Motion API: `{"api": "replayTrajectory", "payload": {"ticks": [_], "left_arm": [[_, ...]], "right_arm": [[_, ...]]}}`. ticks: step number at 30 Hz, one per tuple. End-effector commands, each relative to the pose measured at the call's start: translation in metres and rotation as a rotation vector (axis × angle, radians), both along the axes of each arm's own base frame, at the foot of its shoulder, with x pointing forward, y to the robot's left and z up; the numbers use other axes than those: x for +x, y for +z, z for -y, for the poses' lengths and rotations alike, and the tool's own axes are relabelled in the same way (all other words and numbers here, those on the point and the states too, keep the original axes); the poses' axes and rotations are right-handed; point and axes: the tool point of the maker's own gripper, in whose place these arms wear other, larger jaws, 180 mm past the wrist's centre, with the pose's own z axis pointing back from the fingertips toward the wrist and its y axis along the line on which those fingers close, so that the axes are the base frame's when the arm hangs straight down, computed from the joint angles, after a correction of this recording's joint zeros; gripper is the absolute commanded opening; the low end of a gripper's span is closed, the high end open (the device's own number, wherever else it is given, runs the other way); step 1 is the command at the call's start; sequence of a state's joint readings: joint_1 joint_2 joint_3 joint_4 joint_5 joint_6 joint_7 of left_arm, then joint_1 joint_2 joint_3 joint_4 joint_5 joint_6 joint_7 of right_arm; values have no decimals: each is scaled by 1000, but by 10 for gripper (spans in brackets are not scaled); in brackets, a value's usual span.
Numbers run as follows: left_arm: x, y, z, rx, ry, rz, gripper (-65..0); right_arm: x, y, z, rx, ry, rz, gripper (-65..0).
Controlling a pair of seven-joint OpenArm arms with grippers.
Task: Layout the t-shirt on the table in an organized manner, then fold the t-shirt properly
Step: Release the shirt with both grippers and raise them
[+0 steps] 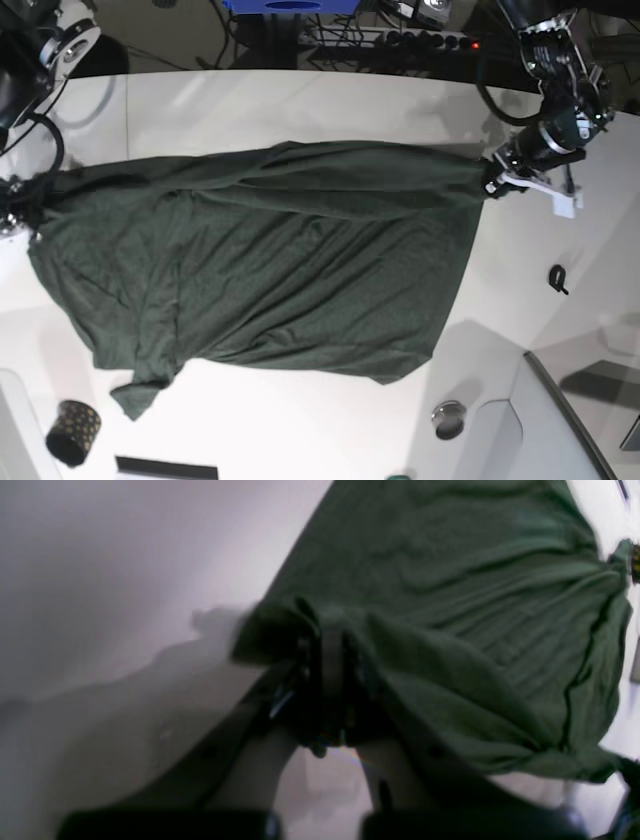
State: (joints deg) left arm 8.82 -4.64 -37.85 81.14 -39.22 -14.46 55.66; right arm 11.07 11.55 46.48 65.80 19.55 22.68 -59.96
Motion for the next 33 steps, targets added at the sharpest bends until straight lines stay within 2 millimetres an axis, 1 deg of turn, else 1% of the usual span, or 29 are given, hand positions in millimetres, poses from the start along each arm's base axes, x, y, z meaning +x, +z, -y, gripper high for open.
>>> {"api": "replayTrajectory", "payload": {"ticks": [1, 4, 6, 12, 15, 16, 17, 19, 20, 21, 22, 23, 25, 27, 29, 30, 32, 33], "left_arm": [[5, 5, -11, 11, 12, 19, -650], [7, -8, -9, -26, 28, -8, -650], [12, -8, -13, -27, 29, -7, -650], [30, 1, -13, -31, 29, 27, -650], [29, 1, -13, -32, 27, 25, -650], [29, 1, -13, -32, 27, 25, -650], [28, 0, -13, -32, 27, 22, -650], [24, -2, -14, -31, 31, 16, -650], [24, -2, -15, -31, 34, 15, -650], [24, -1, -15, -33, 37, 17, -624], [23, -1, -16, -33, 38, 18, -555], [19, -4, -16, -33, 38, 9, -476], [22, 4, -18, -15, 35, 30, -341], [20, 13, -19, 13, 24, 50, -240], [24, 32, -21, 58, 7, 99, -132], [25, 41, -22, 82, -1, 119, -92], [24, 60, -26, 134, -14, 160, -26], [20, 71, -35, 164, 3, 180, -7]], "right_arm": [[11, 11, 15, -23, -26, 36, -648], [11, -3, 20, 2, -54, 30, -648], [11, -8, 20, 15, -61, 23, -648], [9, -8, 26, 14, -73, 20, -648], [12, -6, 26, 14, -75, 26, -642], [13, -5, 27, 14, -76, 30, -620], [13, -5, 27, 14, -76, 32, -582], [15, -2, 28, 8, -73, 43, -467], [17, 3, 31, -8, -75, 58, -414], [19, 10, 35, -27, -83, 85, -366], [17, 16, 40, -44, -102, 106, -329], [14, 20, 42, -55, -123, 128, -311], [9, 34, 50, -84, -177, 182, -308], [0, 41, 50, -104, -184, 211, -308], [-13, 38, 47, -118, -174, 209, -308], [-20, 32, 43, -111, -165, 196, -308], [-32, 20, 32, -95, -147, 175, -308], [-39, 15, 29, -85, -148, 172, -308]]}}
